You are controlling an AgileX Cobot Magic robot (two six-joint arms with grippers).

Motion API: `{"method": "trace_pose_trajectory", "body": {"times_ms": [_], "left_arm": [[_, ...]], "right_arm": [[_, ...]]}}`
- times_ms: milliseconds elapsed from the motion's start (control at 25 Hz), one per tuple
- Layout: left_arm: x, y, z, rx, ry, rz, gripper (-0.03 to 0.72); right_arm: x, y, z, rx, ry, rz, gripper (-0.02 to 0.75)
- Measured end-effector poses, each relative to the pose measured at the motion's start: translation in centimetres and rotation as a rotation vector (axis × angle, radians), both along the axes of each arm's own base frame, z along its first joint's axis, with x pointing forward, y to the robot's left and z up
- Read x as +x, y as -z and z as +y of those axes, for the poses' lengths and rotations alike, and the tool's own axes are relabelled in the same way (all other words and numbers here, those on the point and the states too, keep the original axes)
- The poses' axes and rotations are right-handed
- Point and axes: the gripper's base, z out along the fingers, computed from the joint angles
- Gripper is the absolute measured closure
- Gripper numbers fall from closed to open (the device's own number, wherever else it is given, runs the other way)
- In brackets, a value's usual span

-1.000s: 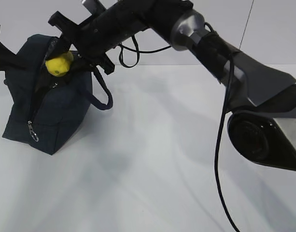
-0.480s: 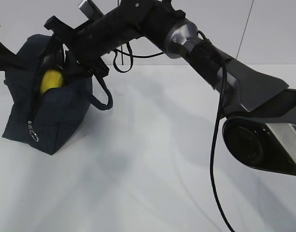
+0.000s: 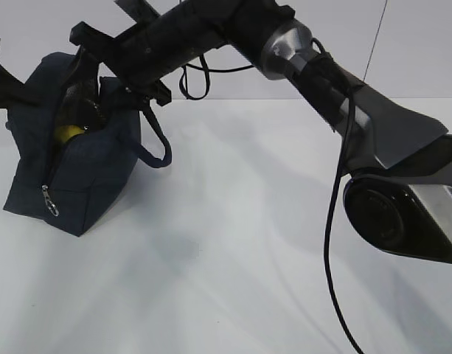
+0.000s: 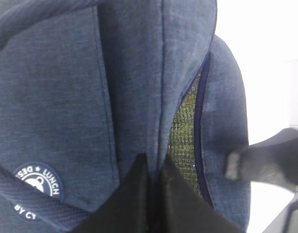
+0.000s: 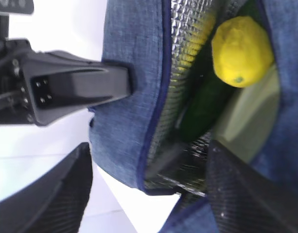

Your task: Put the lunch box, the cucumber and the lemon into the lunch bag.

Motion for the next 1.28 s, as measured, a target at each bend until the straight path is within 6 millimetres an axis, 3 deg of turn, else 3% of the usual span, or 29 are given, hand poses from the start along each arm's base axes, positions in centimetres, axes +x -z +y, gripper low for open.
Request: {"method": "trace_pose_trajectory", "body": {"times_ms": [160, 440, 680, 1040, 1280], "left_arm": [[0.0, 0.0, 0.0, 0.001, 0.001, 0.0, 0.69], [0.0, 0.0, 0.0, 0.001, 0.002, 0.001, 0.69], [0.0, 0.0, 0.0, 0.0, 0.005, 0.003, 0.69], [-0.1, 0.0, 0.0, 0.001, 0.006, 0.003, 0.69], [-0.1, 0.0, 0.0, 0.001, 0.006, 0.003, 0.69]], "right_arm": [[-0.2, -1.5, -0.7, -0.058, 0.0, -0.087, 0.197], [0.5, -0.2, -2.1, -0.278, 0.101, -0.092, 0.197], [0.7, 0.2, -2.2, -0.279, 0.112, -0.075, 0.197], [0.3, -2.3, -2.9, -0.295, 0.139, -0.138, 0.197], [0.4, -2.3, -3.0, -0.31, 0.146, -0.145, 0.197]]}}
